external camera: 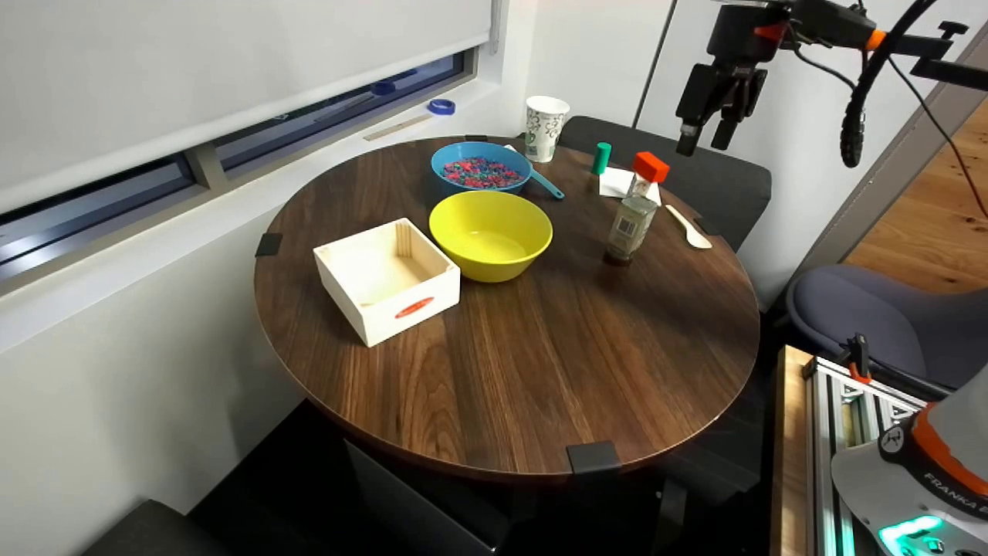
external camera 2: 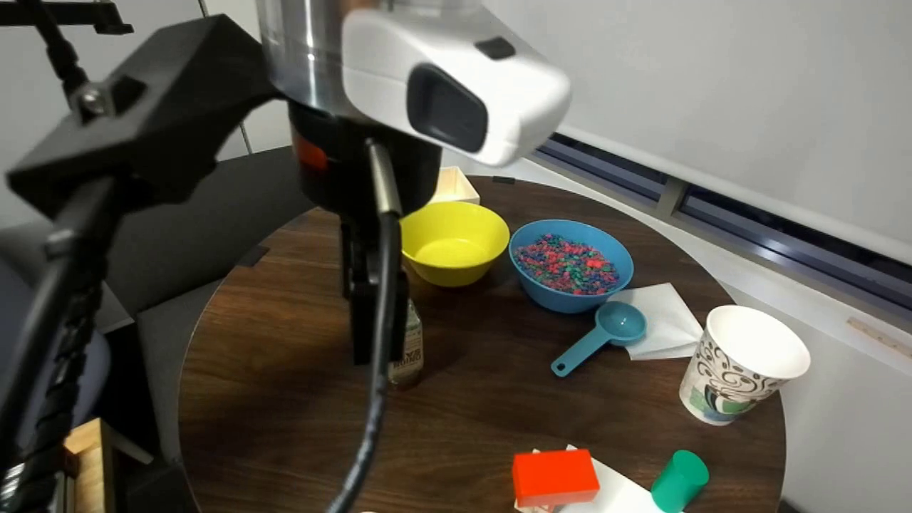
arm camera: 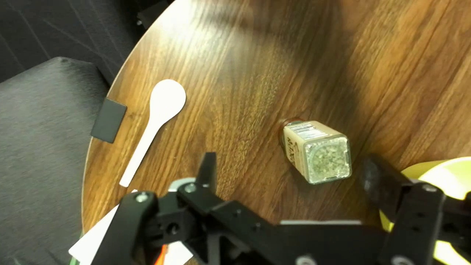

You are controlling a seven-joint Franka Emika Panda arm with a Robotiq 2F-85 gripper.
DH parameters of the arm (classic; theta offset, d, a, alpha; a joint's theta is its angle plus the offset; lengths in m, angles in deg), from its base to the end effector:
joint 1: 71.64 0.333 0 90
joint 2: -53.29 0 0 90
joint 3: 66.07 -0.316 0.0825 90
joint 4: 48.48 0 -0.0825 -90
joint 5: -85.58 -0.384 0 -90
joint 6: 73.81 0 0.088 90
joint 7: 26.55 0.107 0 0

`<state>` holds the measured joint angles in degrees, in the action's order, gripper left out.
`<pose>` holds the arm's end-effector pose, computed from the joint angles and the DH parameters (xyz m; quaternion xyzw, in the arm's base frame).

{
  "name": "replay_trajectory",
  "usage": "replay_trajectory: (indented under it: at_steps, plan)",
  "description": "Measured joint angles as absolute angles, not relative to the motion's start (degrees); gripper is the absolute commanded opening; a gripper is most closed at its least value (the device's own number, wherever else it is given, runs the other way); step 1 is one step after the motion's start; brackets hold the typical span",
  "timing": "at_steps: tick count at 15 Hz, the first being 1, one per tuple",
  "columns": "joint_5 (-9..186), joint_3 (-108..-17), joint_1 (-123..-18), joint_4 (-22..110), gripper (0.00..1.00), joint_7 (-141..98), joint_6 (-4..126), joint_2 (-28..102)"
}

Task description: Turn the salt bottle upright

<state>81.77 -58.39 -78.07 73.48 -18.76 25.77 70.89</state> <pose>0.4414 -0.1100 0.5290 -0.9789 0.1924 0.0403 0.0549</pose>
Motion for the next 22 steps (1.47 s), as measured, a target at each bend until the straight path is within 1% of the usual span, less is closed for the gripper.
replay_trajectory:
  at_steps: [5,9,16,22]
  plan:
    - [72.06,-54.97,-78.65,69.48,1.00,-21.64,24.84,63.08]
    - [67.83,-53.90,-79.86,64.05,1.00,-23.17,18.66,55.64]
    - [67.15,-54.45,-80.66,51.61,1.00,-25.04,4.02,43.46]
    - [67.17,-57.10,-80.56,44.08,1.00,-25.32,2.36,36.64]
